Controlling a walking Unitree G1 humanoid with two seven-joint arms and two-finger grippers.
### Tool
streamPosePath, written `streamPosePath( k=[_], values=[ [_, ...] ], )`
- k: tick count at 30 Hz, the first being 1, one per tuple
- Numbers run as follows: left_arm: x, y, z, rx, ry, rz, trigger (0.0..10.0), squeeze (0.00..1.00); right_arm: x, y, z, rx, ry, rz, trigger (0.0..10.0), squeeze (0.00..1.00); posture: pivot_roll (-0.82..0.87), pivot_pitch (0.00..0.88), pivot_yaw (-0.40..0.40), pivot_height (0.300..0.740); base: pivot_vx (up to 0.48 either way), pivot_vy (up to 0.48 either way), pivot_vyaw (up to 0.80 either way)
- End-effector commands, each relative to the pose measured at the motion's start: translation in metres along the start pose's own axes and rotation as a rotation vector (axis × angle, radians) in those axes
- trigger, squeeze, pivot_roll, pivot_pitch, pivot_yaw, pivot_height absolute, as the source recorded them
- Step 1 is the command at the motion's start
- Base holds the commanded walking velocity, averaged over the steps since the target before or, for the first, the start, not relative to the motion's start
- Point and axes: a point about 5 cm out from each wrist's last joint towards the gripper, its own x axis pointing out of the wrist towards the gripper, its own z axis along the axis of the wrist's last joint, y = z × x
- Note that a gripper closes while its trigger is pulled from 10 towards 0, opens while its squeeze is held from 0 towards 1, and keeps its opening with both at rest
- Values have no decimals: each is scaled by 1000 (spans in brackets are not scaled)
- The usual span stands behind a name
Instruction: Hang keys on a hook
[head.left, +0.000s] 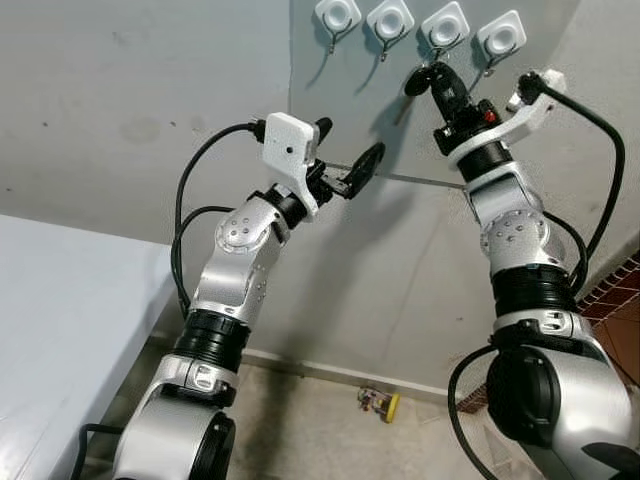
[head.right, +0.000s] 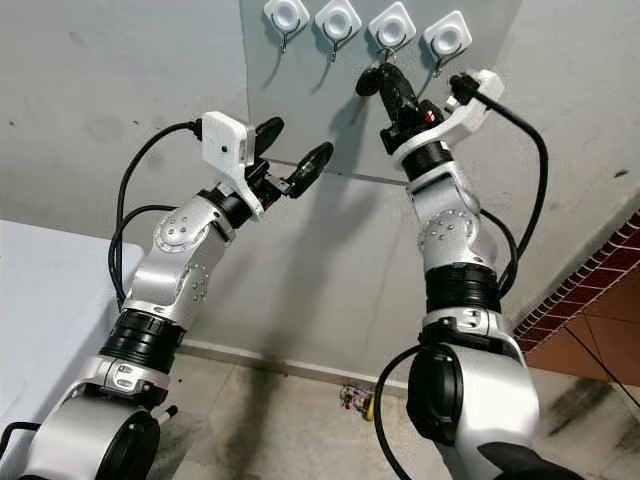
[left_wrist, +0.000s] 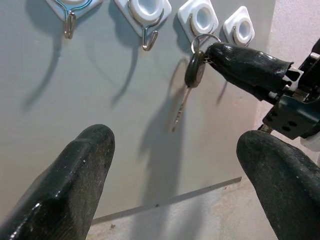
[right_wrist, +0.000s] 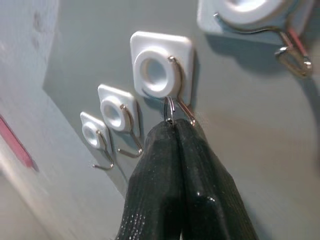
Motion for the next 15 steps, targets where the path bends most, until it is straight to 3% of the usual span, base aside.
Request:
streamPosePath(
  k=[1, 10, 14, 15],
  values=[
    [5, -1, 9, 14, -25, -7, 10000, 0, 5, 3, 10, 23, -34, 4, 10000, 0, 4, 97, -62, 740, 0, 0, 0],
    [5, 0, 10, 14, -26, -4, 10000, 0, 2, 1, 5, 37, -2, -3, 10000, 0, 5, 94, -61, 740, 0, 0, 0],
    [5, 0, 11, 13, -30, -2, 10000, 0, -1, -1, 3, 92, 6, -6, 10000, 0, 6, 94, -63, 740, 0, 0, 0],
    [5, 0, 11, 13, -30, -2, 10000, 0, -3, -2, 3, 54, 4, -5, 10000, 0, 6, 94, -63, 740, 0, 0, 0]
  ],
)
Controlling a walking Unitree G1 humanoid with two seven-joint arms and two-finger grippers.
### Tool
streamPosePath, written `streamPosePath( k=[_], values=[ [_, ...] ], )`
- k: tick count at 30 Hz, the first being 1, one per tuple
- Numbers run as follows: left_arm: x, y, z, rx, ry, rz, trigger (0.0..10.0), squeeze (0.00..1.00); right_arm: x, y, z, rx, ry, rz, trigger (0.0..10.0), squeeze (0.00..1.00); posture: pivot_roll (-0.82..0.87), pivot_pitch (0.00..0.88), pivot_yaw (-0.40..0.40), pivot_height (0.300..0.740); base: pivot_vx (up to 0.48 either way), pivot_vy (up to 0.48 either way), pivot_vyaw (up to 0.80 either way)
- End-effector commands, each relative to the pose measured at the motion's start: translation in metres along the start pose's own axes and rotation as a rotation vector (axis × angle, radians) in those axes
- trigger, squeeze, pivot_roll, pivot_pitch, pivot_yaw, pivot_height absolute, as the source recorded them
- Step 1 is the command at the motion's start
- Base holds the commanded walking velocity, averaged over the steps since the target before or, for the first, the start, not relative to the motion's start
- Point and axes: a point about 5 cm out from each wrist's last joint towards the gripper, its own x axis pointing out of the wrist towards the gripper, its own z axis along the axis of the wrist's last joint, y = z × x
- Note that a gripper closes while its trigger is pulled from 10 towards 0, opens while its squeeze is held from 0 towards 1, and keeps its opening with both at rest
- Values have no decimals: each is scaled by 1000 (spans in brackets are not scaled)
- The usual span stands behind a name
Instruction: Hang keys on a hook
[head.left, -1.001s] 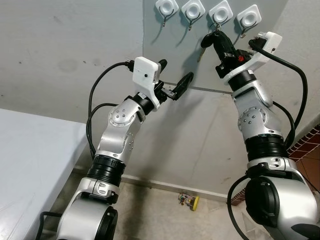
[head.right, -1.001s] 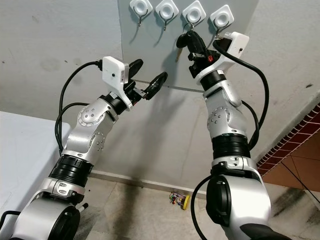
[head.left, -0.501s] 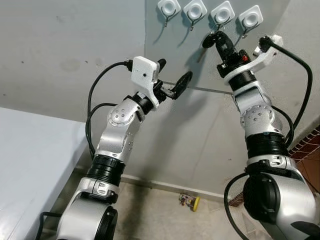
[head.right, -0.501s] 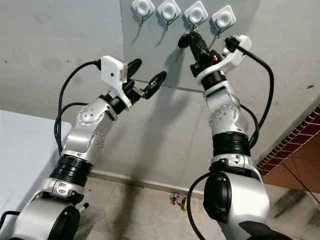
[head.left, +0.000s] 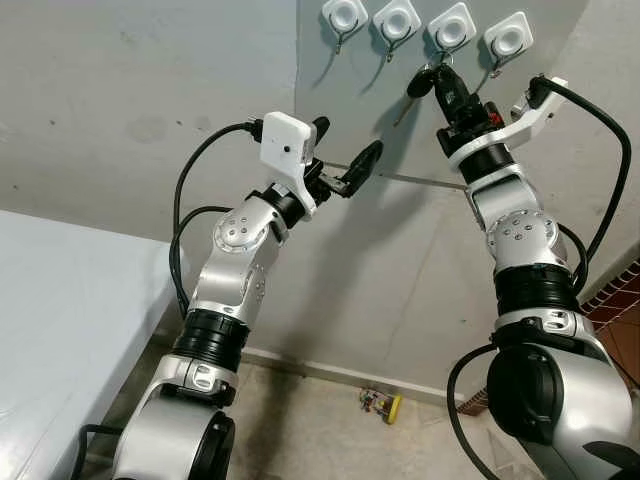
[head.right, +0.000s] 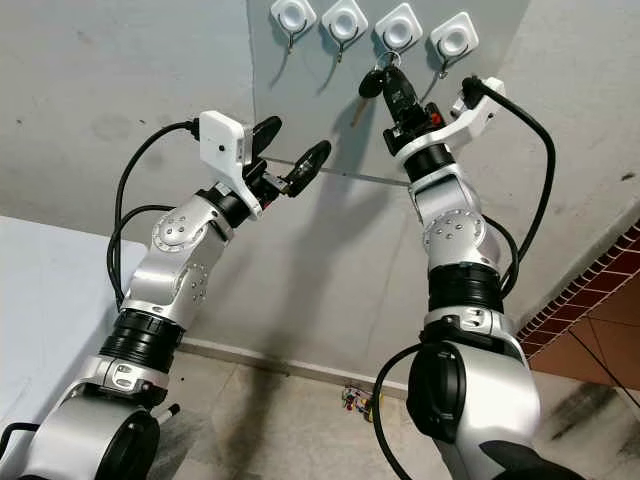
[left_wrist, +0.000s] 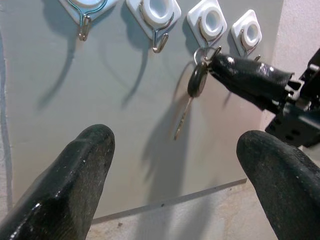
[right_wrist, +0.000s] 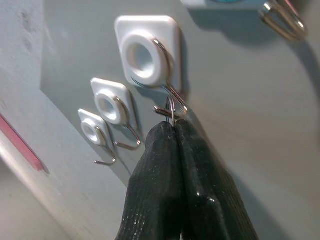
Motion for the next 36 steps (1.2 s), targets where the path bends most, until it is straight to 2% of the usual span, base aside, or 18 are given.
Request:
streamPosePath(
  k=[1, 3, 11, 12, 16, 19, 20, 33, 36],
  values=[
    [6, -2, 10, 20, -25, -10, 10000, 0, -1, 2, 7, -18, -23, 11, 10000, 0, 6, 94, -63, 740, 0, 0, 0],
    [6, -1, 11, 20, -26, -8, 10000, 0, -2, 1, 5, -35, -16, 9, 10000, 0, 4, 95, -62, 740, 0, 0, 0],
    [6, 0, 11, 22, -26, -3, 10000, 0, -5, -2, 2, 18, -22, -1, 10000, 0, 6, 98, -61, 740, 0, 0, 0],
    [5, 1, 11, 23, -25, -1, 10000, 0, -6, -3, 1, 12, -23, -6, 10000, 1000, 6, 98, -61, 740, 0, 0, 0],
    [5, 2, 11, 22, -23, 4, 10000, 0, -8, -4, 0, 18, -27, -12, 10000, 1000, 6, 98, -61, 740, 0, 0, 0],
    [4, 3, 10, 22, -21, 12, 10000, 0, -10, -4, -1, -34, -28, -5, 10000, 1000, 8, 95, -61, 740, 0, 0, 0],
    [4, 4, 9, 18, -18, 23, 10000, 0, -12, -5, -3, -78, -27, -9, 10000, 1000, 8, 95, -61, 740, 0, 0, 0],
    [-8, 10, -10, 36, 35, 103, 10000, 0, -34, -13, -19, -185, 3, -58, 10000, 1000, 2, 72, -52, 740, 0, 0, 0],
    [-20, 15, -32, -10, 103, 192, 10000, 0, -54, -26, -31, -241, 11, -161, 10000, 1000, -5, 60, -45, 740, 0, 0, 0]
  ],
)
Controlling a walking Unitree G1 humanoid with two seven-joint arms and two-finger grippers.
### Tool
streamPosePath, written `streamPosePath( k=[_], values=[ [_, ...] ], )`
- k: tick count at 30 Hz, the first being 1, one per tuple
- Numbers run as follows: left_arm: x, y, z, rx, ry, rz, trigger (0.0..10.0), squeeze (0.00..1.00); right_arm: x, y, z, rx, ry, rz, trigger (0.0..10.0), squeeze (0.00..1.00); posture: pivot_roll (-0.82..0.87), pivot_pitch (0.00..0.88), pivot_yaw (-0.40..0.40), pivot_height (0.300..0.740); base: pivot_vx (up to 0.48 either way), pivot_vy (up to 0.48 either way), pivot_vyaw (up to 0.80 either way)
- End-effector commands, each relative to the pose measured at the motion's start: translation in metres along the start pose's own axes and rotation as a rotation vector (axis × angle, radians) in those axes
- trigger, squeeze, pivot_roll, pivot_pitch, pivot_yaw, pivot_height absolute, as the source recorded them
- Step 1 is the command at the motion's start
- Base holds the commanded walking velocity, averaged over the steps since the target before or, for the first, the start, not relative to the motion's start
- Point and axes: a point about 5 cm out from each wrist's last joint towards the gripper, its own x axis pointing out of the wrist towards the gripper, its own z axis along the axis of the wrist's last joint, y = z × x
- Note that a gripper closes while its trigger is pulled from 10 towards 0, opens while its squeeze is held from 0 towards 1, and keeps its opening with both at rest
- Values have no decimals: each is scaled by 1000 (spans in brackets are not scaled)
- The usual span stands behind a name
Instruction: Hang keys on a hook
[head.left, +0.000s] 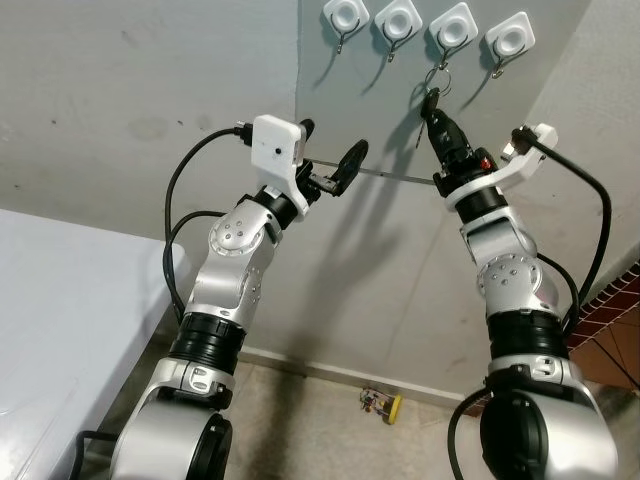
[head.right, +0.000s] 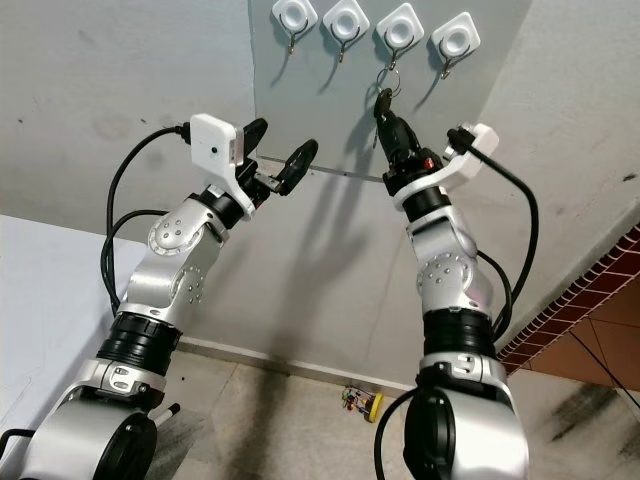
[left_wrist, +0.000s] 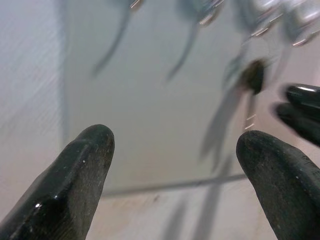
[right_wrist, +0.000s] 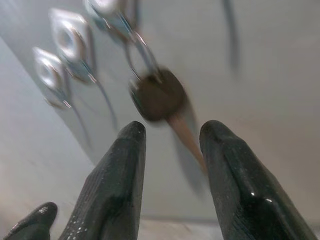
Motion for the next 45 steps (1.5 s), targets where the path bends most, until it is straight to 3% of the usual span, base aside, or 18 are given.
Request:
streamPosePath(
  k=[1, 5, 9, 12, 13, 14, 20, 22, 24, 25, 27, 28, 33, 36, 41, 42, 43, 45],
  values=[
    [-8, 4, -16, 3, 52, 45, 10000, 0, -9, -6, -4, -40, 7, -49, 10000, 1000, -5, 60, -45, 740, 0, 0, 0],
    [-14, 6, -27, 15, 84, 68, 10000, 0, -21, -13, -12, -65, 28, -97, 10000, 1000, -7, 56, -42, 740, 0, 0, 0],
    [-36, 16, -69, -60, 222, 160, 10000, 0, -58, -37, -37, -173, 89, -243, 10000, 1000, -23, 36, -31, 740, 0, 0, 0],
    [-42, 18, -77, -56, 245, 175, 10000, 0, -68, -43, -43, -204, 104, -279, 10000, 1000, -23, 36, -31, 740, 0, 0, 0],
    [-54, 16, -94, 23, 306, 158, 10000, 0, -89, -56, -59, -258, 183, -339, 10000, 1000, -30, 30, -25, 740, 0, 0, 0],
    [-54, 16, -94, 23, 306, 158, 10000, 0, -89, -56, -59, -258, 183, -339, 10000, 1000, -30, 30, -25, 740, 0, 0, 0],
    [-89, 2, -142, -20, 531, 108, 10000, 0, -157, -85, -108, -333, 466, -472, 10000, 1000, -46, 7, -12, 740, 0, 0, 0],
    [-94, 0, -147, -25, 556, 102, 10000, 0, -164, -88, -112, -335, 499, -494, 10000, 1000, -46, 3, -11, 740, 0, 0, 0],
    [-120, -10, -171, -84, 683, 99, 10000, 0, -205, -95, -132, -394, 670, -566, 10000, 1000, -50, 1, -11, 740, 0, 0, 0],
    [-120, -10, -171, -84, 683, 99, 10000, 0, -205, -95, -132, -394, 670, -566, 10000, 1000, -50, 1, -11, 740, 0, 0, 0],
    [-141, -13, -185, -100, 773, 125, 10000, 0, -239, -101, -141, -398, 789, -648, 10000, 1000, -50, 0, -8, 740, 0, 0, 0],
    [-141, -13, -185, -100, 773, 125, 10000, 0, -239, -101, -141, -398, 789, -648, 10000, 1000, -50, 0, -8, 740, 0, 0, 0],
    [-174, -17, -201, -119, 891, 169, 10000, 0, -288, -105, -148, -386, 929, -789, 10000, 1000, -48, 0, -13, 740, 0, 0, 0],
    [-186, -18, -206, -110, 939, 180, 10000, 0, -301, -105, -149, -403, 976, -806, 10000, 1000, -48, 0, -13, 740, 0, 0, 0],
    [-223, -17, -217, -65, 1073, 197, 10000, 0, -331, -100, -155, -401, 1082, -832, 10000, 1000, -55, 0, -15, 740, 0, 0, 0],
    [-229, -16, -219, -78, 1095, 221, 10000, 0, -336, -98, -156, -396, 1100, -839, 10000, 388, -62, 0, -16, 740, 0, 0, 0],
    [-233, -16, -219, -95, 1104, 242, 10000, 0, -340, -97, -157, -392, 1111, -848, 10000, 27, -62, 0, -16, 740, 0, 0, 0],
    [-241, -13, -220, -114, 1109, 284, 10000, 0, -356, -94, -158, -360, 1136, -893, 10000, 0, -59, 0, -17, 740, 0, 0, 0]
  ],
)
